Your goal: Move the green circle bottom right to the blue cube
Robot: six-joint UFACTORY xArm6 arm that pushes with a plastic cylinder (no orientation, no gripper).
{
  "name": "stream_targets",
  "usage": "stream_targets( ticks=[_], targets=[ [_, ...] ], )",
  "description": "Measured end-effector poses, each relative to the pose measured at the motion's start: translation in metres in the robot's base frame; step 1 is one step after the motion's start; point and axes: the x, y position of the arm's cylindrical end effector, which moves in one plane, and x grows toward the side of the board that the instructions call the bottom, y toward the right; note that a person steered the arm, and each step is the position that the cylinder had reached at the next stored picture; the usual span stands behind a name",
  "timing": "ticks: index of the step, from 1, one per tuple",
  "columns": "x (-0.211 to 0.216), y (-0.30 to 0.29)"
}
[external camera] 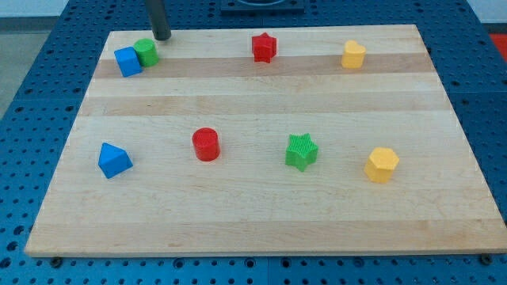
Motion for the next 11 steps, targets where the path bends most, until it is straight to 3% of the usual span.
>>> stream_targets(
  ticks=[2, 11],
  targets=[
    [0.005, -0.036],
    [0.045, -0.027]
  ],
)
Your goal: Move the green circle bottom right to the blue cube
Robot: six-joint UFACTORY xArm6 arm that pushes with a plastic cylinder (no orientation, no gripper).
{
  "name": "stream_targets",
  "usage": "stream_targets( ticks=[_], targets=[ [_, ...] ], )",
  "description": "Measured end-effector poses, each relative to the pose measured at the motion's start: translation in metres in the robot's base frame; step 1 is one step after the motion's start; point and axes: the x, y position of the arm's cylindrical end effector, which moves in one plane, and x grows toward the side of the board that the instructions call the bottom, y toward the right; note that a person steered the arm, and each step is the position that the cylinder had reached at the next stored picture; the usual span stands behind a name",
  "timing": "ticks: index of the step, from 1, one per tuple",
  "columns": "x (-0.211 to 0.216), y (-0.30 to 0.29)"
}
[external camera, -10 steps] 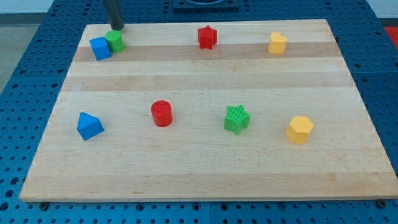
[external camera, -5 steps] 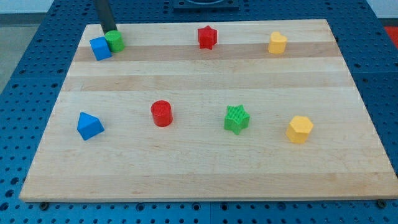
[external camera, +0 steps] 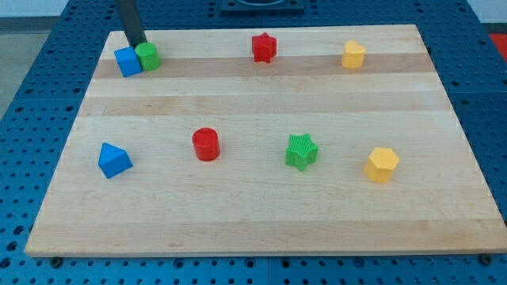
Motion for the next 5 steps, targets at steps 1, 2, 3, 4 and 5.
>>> stream_targets(
  ticks=[1, 2, 3, 4, 5],
  targets=[
    [0.0, 0.0],
    [0.005, 0.0],
    [0.005, 0.0],
    [-0.008, 0.0],
    [-0.028, -0.014]
  ],
)
